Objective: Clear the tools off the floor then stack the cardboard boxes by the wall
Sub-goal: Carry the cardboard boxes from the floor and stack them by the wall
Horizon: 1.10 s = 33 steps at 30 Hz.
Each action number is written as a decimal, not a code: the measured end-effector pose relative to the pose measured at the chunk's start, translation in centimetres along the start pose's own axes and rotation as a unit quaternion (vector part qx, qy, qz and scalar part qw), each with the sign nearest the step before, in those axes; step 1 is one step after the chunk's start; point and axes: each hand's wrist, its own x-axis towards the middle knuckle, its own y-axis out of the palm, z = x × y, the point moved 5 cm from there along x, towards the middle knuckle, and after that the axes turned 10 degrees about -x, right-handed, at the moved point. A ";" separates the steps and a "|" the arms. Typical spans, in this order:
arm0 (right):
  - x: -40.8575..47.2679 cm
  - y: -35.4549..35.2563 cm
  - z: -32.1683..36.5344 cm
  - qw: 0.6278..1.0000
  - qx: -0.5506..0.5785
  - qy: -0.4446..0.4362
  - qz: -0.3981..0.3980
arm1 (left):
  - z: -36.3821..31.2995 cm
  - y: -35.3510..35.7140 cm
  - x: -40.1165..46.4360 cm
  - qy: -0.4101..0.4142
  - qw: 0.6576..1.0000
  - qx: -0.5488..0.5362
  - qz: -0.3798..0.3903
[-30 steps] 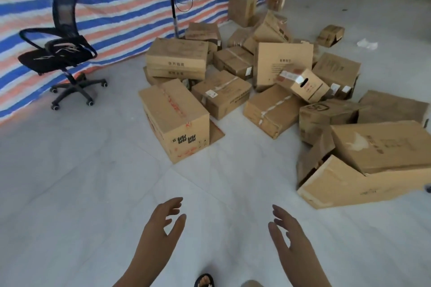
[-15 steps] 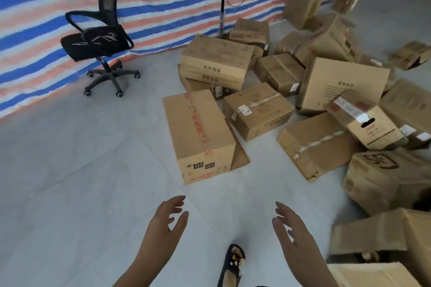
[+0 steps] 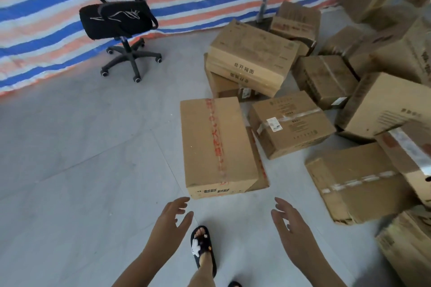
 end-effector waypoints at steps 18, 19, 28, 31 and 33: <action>33.0 11.4 -10.9 0.993 -0.065 0.099 0.014 | 18.2 7.0 25.3 -0.246 0.954 -0.026 -0.166; 34.1 12.3 -12.2 0.992 -0.050 0.116 0.003 | 19.8 7.7 25.5 -0.263 0.945 -0.056 -0.187; 37.3 18.3 -19.0 0.968 0.209 0.139 0.000 | 27.5 13.2 27.9 -0.301 0.853 -0.366 -0.219; 36.9 17.7 -17.3 0.966 0.224 0.126 -0.023 | 26.4 12.4 28.1 -0.273 0.842 -0.391 -0.254; 36.3 16.5 -15.4 0.966 0.230 0.112 -0.040 | 24.8 10.9 27.9 -0.262 0.838 -0.397 -0.268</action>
